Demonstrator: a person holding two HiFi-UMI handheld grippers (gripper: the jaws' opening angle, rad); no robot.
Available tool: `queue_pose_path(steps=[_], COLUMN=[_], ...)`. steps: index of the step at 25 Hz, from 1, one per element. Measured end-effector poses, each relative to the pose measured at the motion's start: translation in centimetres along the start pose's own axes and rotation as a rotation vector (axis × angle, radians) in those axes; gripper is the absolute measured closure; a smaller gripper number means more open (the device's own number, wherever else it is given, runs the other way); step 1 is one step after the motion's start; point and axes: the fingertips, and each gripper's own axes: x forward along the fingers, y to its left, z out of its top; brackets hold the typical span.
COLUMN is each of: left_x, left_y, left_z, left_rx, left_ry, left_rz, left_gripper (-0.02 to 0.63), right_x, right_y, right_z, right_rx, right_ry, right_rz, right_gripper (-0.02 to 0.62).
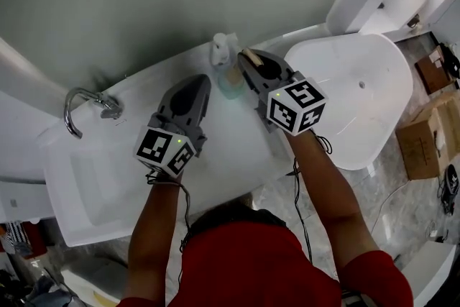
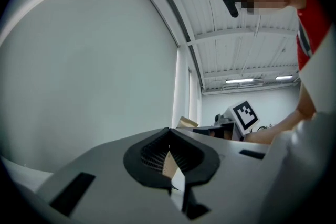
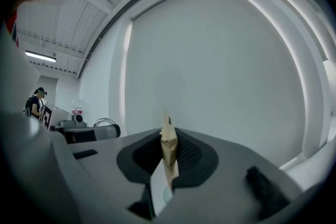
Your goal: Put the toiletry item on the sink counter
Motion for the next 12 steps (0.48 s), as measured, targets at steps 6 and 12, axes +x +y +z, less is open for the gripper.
queue_pose_path(steps=[6,12], left_x=[0.6,1.5], left_y=[1.3,2.4], left_z=[-1.5,-2.7], left_rx=[-0.024,-0.048], left_ry=[0.019,0.029], left_rz=[-0.003,-0.007], left_gripper=[0.589,0.588], right_x=[2.0,3.2], right_y=[-1.2,-1.7], right_z=[-3.8,-6.5], right_rx=[0.034,0.057], right_ry=[0.084,0.148], right_rz=[-0.008,-0.008], right_gripper=[0.54,0.54])
